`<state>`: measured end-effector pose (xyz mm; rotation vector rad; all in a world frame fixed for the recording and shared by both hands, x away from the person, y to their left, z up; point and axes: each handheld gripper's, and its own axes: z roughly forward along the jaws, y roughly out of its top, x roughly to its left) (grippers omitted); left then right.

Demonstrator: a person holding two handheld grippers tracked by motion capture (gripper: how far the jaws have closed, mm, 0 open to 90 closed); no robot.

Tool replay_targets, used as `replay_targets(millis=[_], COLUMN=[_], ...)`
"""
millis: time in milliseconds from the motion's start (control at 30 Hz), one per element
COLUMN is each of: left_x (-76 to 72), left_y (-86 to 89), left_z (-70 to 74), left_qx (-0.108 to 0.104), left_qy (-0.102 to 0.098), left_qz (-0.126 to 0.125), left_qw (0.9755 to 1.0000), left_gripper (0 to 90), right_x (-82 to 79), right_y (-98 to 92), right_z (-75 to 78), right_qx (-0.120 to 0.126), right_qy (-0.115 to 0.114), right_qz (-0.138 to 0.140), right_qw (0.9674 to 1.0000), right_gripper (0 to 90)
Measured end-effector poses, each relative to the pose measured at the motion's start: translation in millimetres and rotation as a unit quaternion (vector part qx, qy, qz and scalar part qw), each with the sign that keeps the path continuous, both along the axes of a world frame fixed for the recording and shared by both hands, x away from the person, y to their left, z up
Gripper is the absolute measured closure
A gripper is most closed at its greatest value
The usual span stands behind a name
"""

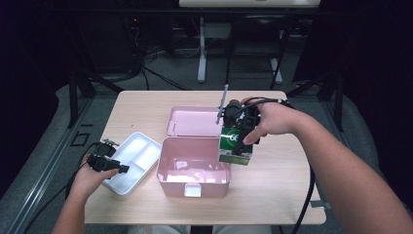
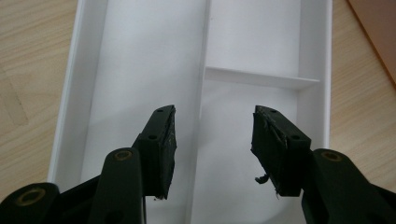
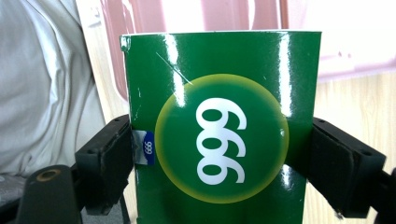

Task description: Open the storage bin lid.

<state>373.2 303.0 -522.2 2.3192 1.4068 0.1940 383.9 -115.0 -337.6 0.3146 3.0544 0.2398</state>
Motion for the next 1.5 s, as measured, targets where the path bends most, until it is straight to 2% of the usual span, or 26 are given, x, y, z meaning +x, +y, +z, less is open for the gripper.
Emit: replay_targets(millis=[400,667,833,967,1333,1500], left_x=[0.1,0.1,0.2,0.0,0.2,0.4], left_y=[0.8,1.3,2.0,1.7,0.7,0.1], left_z=[0.4,0.4,0.6,0.7,-0.5,-0.8], left_qx=[0.0,-0.001,-0.002,-0.002,-0.001,0.001], left_qy=[-0.001,-0.001,-0.001,-0.001,0.001,0.001], left_qz=[-0.002,-0.002,-0.001,0.0,0.0,-0.003], left_qw=[1.0,1.0,1.0,1.0,1.0,1.0], left_gripper=[49.8,49.8,49.8,49.8,49.8,49.8], right_x=[-3.5,-1.8,-0.5,1.3,7.3,10.0], right_y=[47.4,65.0,68.6,67.8,61.6,60.2], right_z=[-12.4,-22.8,-35.0,-48.2,-89.4,-101.6], right_qx=[0.003,-0.004,-0.019,-0.014,-0.014,-0.015], right_qy=[0.01,0.008,0.006,0.019,0.02,0.022], right_qz=[0.038,0.051,0.053,0.045,0.046,0.046], right_qw=[0.9992,0.9987,0.9984,0.9987,0.9986,0.9986], right_gripper=[15.7,15.7,15.6,15.6,15.5,15.5])
